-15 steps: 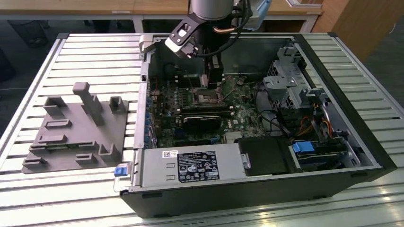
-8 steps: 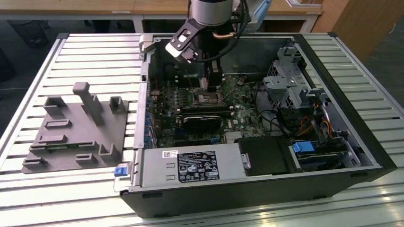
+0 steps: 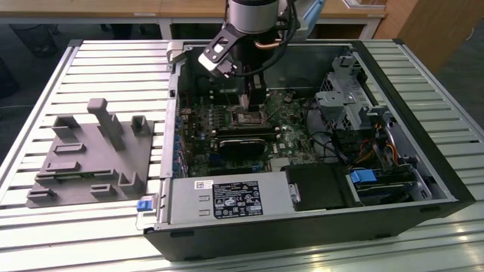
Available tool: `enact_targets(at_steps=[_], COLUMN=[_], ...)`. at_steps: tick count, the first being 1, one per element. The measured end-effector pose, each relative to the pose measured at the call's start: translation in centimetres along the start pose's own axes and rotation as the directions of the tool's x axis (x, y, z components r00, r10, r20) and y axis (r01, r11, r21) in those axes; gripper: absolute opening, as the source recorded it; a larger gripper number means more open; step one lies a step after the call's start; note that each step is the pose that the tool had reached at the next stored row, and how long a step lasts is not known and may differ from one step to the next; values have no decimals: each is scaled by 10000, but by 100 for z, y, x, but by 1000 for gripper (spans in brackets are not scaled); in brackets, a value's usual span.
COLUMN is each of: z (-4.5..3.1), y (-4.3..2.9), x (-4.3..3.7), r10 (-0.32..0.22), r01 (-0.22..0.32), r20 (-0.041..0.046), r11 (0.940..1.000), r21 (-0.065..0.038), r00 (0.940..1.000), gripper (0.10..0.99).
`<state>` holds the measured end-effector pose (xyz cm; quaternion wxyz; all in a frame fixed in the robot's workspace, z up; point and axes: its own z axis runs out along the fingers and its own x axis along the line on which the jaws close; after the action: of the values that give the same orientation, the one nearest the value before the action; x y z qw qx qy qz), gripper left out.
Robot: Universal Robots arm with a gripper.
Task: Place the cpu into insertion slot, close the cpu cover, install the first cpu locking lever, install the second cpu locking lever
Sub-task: 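Place the cpu into insertion slot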
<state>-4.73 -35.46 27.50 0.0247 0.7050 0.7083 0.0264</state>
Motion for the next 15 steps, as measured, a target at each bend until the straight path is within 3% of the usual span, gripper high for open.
enact_targets(at_steps=[10,15], z=[55,136], y=[-4,-10], x=[0,21], r10=[0,-3], r01=[0,3], r20=[0,1], r11=[10000,10000], r21=[0,0], r00=[10000,10000], gripper=[537,537])
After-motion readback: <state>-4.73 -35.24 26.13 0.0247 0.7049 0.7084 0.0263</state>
